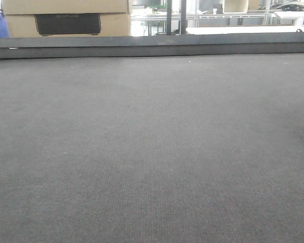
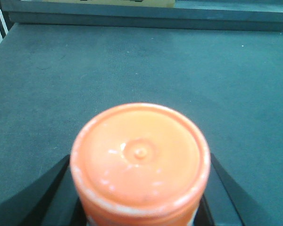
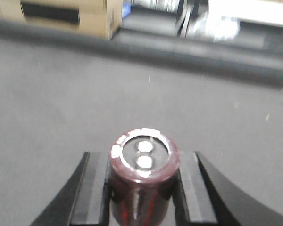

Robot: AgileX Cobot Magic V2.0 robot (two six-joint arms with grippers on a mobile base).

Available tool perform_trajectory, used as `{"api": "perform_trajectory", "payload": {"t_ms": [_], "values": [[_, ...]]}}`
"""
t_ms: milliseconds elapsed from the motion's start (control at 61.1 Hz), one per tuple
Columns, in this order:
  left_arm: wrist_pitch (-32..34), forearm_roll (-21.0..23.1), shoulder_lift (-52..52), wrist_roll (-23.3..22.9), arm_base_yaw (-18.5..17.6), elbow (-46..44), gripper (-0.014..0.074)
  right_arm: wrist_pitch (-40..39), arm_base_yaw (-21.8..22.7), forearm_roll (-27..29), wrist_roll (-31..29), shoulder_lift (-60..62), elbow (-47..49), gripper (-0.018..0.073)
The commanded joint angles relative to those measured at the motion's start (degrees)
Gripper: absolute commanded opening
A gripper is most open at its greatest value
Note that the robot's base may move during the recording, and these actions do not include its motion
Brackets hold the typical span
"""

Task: Place cylindrical capacitor in blue bin on shelf
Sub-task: 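Lift both held cylinders up off the table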

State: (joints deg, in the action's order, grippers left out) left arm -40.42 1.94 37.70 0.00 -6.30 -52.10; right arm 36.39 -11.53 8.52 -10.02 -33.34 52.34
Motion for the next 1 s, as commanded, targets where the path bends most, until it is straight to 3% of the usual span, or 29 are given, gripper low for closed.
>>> {"api": "perform_trajectory", "payload": {"t_ms": [0,982], "values": [[0.89,0.55,-1.5,0.0,-0.47,-0.2,-0.0111,-0.89,-0.12,-0.25,-0.59,2.49,0.22,-0.0162],[1.29,0.34,-2.16,0.0,-0.47,-0.2,-0.0111,-0.91,-0.12,-0.25,-0.59,3.71,0.22,-0.0162]]}}
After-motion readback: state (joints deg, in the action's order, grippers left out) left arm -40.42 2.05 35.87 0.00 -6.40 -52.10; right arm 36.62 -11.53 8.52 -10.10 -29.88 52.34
